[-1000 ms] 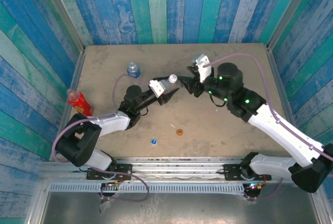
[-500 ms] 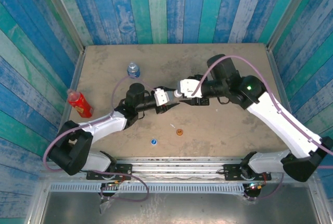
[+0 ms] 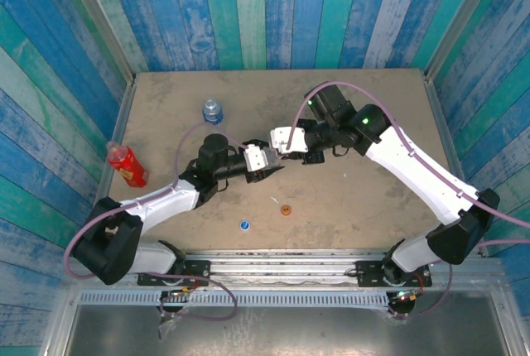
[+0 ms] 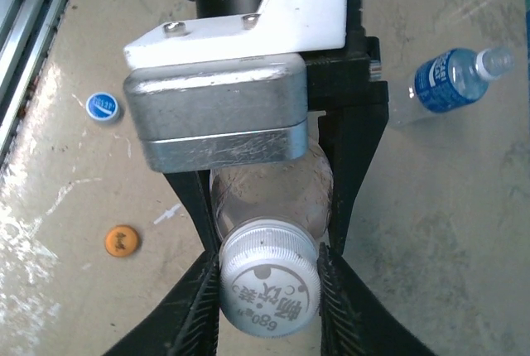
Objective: Screw on the bottle caps
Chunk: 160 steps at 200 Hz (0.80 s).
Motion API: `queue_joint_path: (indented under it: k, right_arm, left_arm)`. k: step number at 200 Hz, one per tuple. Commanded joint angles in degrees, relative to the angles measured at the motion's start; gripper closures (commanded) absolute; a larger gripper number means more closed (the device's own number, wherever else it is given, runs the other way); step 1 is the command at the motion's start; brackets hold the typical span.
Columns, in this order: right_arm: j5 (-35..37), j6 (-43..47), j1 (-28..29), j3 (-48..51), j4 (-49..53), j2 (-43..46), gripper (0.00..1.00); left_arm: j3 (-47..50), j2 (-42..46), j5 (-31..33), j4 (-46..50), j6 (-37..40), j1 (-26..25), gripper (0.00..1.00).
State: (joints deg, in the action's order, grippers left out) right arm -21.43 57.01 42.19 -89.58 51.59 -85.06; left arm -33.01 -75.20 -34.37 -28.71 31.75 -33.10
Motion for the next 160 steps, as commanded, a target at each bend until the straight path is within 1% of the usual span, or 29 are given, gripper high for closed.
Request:
queue_joint_path:
  k: [1,15,31,37,48,58,66,76,82,91,98,111,123,131,152,160]
  right_arm:
    - [-0.5,-2.5,0.3,-0.9,2.3,0.0,0.79]
    - [1.0,-7.1,0.2,-0.9,1.7,0.1,0.83]
    - [3.2,-18.0,0.2,-0.6,-1.8,0.5,0.87]
    - [5.1,-24.6,0.2,0.4,-4.5,1.0,0.87]
    - [9.2,-39.6,0.3,2.3,-9.5,1.8,0.82]
    - [11.9,-52.2,0.2,4.0,-13.0,2.6,0.88]
    - [11.1,-61.0,0.2,5.3,-14.9,3.1,0.9]
    - [11.1,-75.2,0.2,7.0,-16.5,3.6,0.92]
    - [10.0,-81.7,0.2,8.4,-17.2,3.8,0.93]
    - [7.0,-88.0,0.2,9.9,-18.4,3.9,0.93]
    - [5.4,-90.6,0.2,10.5,-18.8,3.8,0.91]
    - [4.6,-88.8,0.2,9.8,-17.0,3.6,0.86]
    - [5.1,-81.7,-0.2,8.7,-15.0,4.0,0.77]
    - [4.5,-74.1,-0.5,8.4,-14.1,4.7,0.68]
    - [4.1,-50.8,-0.5,9.2,-12.7,7.8,0.45]
    - [4.3,-41.7,-0.5,9.4,-11.1,8.8,0.41]
  left_arm:
    - [1.5,3.0,1.0,-1.6,0.0,0.0,0.37]
    - [2.7,3.0,1.7,-4.1,-0.7,0.0,0.37]
    - [3.1,2.9,2.0,-5.4,-1.0,0.0,0.38]
    - [3.0,2.9,2.4,-5.3,-1.1,0.0,0.38]
    - [2.6,2.6,3.4,-5.2,-1.5,0.0,0.38]
    - [2.7,2.4,4.2,-6.1,-1.6,0.0,0.38]
    - [3.1,2.3,4.5,-7.3,-1.7,0.0,0.39]
    - [3.7,2.1,4.6,-9.2,-2.0,0.0,0.39]
    - [4.1,2.1,4.5,-10.3,-2.4,0.0,0.39]
    - [4.4,1.9,4.6,-11.5,-2.8,0.0,0.39]
    - [4.6,1.8,4.6,-12.2,-3.2,0.0,0.39]
    - [4.5,1.8,4.6,-12.1,-3.2,0.0,0.38]
    - [4.5,2.1,4.3,-11.2,-2.7,0.0,0.38]
    - [4.4,2.4,3.9,-10.5,-2.1,0.0,0.38]
    - [4.7,3.0,3.1,-9.2,-1.0,0.0,0.38]
    - [4.8,2.9,2.9,-9.0,-0.7,0.0,0.38]
